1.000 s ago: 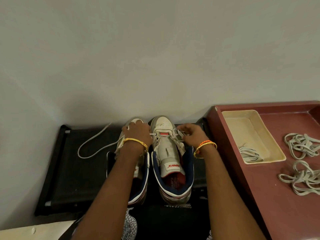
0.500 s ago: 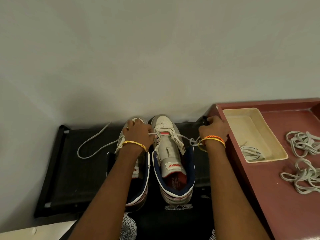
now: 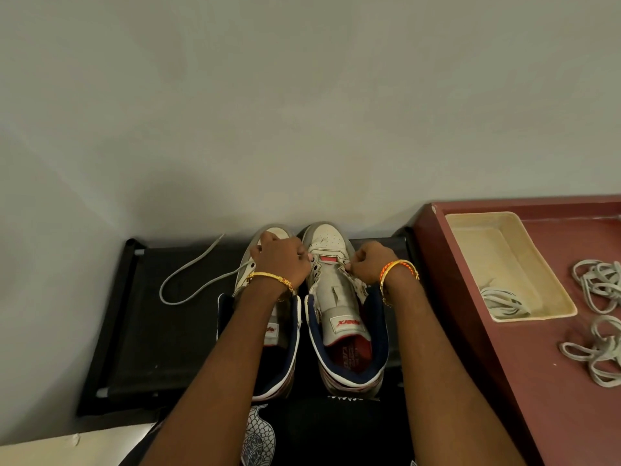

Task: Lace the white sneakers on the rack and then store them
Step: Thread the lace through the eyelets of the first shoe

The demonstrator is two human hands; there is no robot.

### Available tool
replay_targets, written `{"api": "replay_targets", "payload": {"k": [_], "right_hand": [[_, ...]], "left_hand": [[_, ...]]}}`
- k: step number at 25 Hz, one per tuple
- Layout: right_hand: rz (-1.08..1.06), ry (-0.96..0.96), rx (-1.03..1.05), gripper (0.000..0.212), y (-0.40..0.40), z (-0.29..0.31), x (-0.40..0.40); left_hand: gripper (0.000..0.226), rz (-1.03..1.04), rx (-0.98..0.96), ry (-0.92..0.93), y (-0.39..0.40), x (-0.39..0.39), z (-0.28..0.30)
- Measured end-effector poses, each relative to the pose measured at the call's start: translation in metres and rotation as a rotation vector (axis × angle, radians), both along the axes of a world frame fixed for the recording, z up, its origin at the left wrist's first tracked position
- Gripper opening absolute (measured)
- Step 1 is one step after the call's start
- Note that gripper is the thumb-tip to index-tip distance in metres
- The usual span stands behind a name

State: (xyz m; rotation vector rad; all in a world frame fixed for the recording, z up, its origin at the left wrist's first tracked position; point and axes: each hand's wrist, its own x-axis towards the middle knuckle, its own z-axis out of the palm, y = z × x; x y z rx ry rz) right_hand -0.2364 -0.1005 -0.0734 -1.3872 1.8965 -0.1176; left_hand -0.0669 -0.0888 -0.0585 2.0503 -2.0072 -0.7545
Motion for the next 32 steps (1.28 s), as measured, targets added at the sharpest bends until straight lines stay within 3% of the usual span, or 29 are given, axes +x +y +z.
{"api": "replay_targets", "payload": {"k": [2,3,5,7,8,9,10,12,16,18,21,24,27,32], "right_hand": [[-0.009,-0.047,0.014,0.008,0.000,0.001,0.000],[-0.087,-0.169,-0.017,0.005,-0.001,0.004,-0.001],[-0.346,-0.547,-0.095,0.010,0.000,0.015,-0.006],[-0.564,-0.916,-0.198,0.011,0.002,0.029,-0.015],[-0.653,-0.990,-0.270,0.011,0.003,0.033,-0.021],[-0.702,-0.913,-0.355,0.010,0.003,0.035,-0.027],[-0.686,-0.716,-0.432,0.008,0.003,0.032,-0.033],[-0.503,-0.406,-0.448,0.002,0.006,0.024,-0.037],[-0.032,-0.169,-0.056,0.018,0.007,0.008,-0.018],[0.006,-0.072,-0.032,0.016,0.003,0.009,-0.010],[-0.033,-0.039,-0.053,0.015,0.000,0.008,-0.006],[-0.039,-0.051,-0.050,0.012,0.001,0.006,-0.008],[-0.061,-0.048,-0.047,0.007,0.000,0.004,-0.012],[-0.091,-0.014,-0.038,0.013,-0.002,-0.003,-0.013]], "left_hand": [[0.024,-0.009,0.020,-0.030,-0.001,0.001,0.001],[0.025,-0.013,0.015,-0.043,-0.003,0.003,0.001],[0.025,-0.002,-0.021,0.030,-0.007,0.006,0.002],[0.025,0.081,-0.115,0.228,-0.009,0.010,0.007],[0.025,0.154,-0.181,0.302,-0.010,0.012,0.012],[0.024,0.236,-0.256,0.344,-0.011,0.015,0.017],[0.023,0.311,-0.323,0.354,-0.011,0.019,0.020],[0.020,0.385,-0.356,0.281,-0.012,0.025,0.020],[0.028,0.099,-0.100,-0.113,-0.009,0.015,0.011],[0.027,-0.053,0.016,-0.214,-0.006,0.002,0.008],[0.029,-0.117,0.020,-0.345,-0.008,-0.005,-0.001],[0.019,-0.124,0.001,-0.282,-0.009,-0.002,-0.005],[0.006,-0.075,0.030,-0.074,-0.010,0.005,-0.008],[0.012,-0.040,0.065,0.197,-0.017,0.017,-0.016]]}}
